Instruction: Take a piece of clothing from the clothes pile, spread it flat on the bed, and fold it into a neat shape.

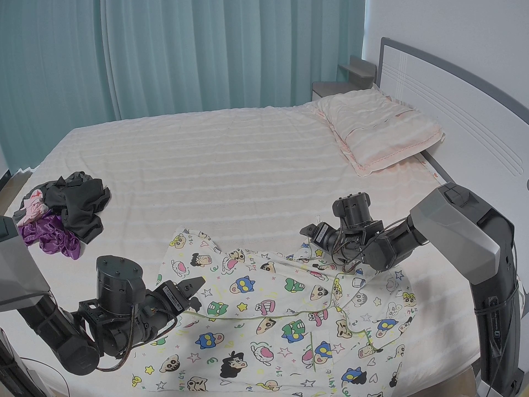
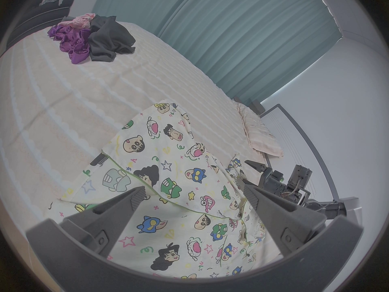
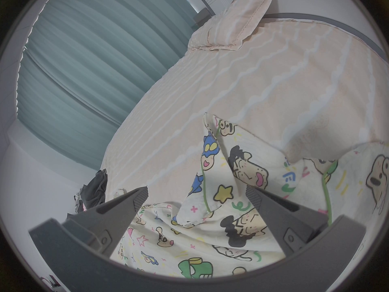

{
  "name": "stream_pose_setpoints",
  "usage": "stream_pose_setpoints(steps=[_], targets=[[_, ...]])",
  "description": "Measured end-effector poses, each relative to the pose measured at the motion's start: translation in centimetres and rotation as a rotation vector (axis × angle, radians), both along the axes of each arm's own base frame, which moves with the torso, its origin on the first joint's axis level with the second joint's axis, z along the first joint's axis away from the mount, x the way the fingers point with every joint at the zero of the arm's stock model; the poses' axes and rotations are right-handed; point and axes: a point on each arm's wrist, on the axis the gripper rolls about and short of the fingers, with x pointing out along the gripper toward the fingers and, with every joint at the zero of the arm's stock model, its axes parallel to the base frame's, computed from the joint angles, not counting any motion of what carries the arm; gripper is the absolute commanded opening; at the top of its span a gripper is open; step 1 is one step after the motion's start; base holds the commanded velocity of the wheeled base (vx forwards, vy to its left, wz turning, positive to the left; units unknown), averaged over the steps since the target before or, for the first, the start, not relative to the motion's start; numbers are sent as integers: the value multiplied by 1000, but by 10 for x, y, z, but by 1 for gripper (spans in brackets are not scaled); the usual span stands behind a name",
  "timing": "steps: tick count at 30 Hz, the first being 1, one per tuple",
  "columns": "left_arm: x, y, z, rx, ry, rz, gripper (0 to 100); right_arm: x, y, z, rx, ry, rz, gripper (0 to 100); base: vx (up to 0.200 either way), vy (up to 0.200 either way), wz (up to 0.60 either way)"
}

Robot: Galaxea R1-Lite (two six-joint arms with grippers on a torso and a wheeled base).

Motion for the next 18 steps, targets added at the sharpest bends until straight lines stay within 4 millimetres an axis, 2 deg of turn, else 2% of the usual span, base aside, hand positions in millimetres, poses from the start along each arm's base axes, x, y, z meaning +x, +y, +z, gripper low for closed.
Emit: stream_pose_setpoints(steps=[6,12,18], targets=[[0,0,-1,2,4,1,100,2,2,4,-9,9,-2,100,0,0,0],[0,1,-1,12,0,22,100,5,5,-9,-33,37,9,100,0,0,0],[0,2,-2,9,3,34,100,10,7,-12,-47,68,21,100,0,0,0]])
